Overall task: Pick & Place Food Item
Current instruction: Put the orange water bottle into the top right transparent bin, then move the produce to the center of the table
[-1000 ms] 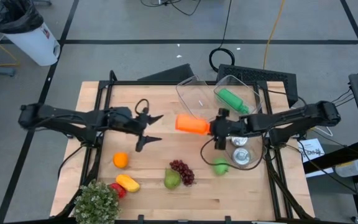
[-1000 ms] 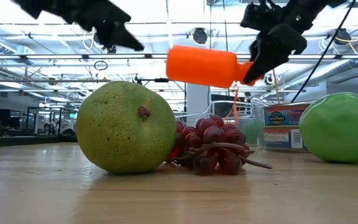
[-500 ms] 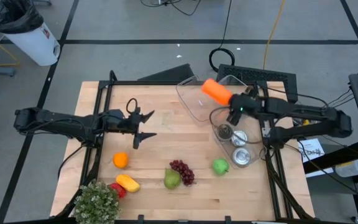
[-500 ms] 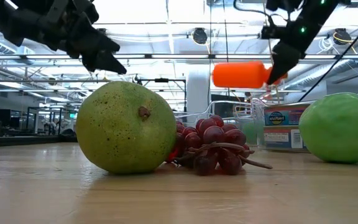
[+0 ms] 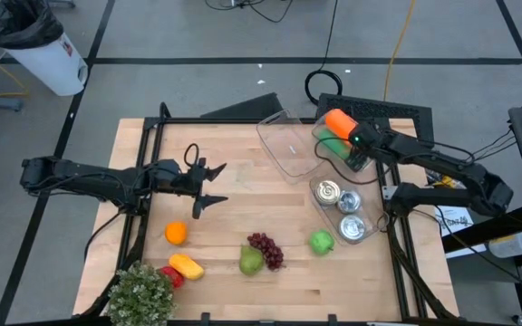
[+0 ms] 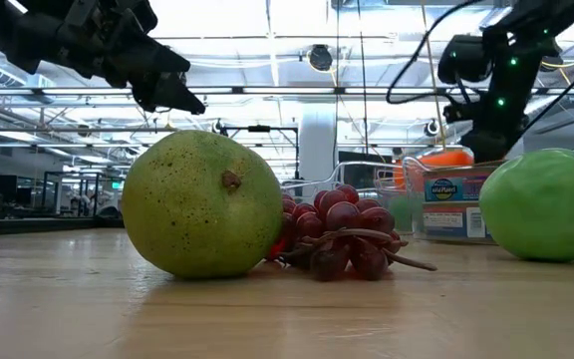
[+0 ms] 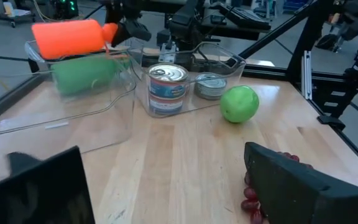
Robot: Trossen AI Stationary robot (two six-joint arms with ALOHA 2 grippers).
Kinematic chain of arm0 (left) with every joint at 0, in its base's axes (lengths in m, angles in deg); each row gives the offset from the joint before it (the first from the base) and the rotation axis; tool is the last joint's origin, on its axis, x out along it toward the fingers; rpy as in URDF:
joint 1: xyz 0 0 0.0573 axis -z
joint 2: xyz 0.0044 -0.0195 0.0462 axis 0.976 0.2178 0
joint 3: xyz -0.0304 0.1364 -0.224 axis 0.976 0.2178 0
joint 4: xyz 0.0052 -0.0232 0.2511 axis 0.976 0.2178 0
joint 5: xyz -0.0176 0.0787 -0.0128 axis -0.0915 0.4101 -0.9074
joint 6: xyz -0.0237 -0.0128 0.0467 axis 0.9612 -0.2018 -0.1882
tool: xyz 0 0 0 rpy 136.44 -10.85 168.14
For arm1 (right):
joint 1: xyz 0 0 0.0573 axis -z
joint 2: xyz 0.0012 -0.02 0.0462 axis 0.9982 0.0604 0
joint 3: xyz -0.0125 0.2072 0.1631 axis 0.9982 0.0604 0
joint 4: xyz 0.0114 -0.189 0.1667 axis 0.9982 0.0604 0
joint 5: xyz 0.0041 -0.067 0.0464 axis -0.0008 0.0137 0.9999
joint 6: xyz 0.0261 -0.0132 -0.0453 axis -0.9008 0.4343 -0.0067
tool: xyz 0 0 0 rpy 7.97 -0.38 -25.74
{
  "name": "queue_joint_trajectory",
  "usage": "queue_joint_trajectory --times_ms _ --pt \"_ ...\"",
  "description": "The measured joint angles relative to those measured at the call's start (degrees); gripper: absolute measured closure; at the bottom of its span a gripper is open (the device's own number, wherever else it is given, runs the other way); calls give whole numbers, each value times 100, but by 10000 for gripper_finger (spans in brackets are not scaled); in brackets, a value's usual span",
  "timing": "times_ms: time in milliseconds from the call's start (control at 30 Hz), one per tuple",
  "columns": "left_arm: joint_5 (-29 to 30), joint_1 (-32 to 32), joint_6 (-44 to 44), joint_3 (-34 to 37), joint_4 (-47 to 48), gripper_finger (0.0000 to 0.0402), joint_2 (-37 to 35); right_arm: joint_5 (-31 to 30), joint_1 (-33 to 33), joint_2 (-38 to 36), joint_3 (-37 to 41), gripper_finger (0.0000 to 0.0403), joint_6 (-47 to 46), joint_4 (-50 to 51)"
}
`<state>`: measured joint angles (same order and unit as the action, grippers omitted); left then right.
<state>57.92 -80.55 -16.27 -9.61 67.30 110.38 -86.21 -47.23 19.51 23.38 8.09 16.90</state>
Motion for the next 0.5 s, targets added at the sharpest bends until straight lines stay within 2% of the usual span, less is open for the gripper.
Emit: queue_joint_trajectory --times_ms 167,367,500 --pt "0 0 0 0 -2 150 0 138 87 -4 171 187 153 -16" --pt "0 0 0 0 -1 151 2 143 85 -2 171 85 269 -157" --pt "0 0 0 0 0 151 2 138 85 -2 171 46 261 -182"
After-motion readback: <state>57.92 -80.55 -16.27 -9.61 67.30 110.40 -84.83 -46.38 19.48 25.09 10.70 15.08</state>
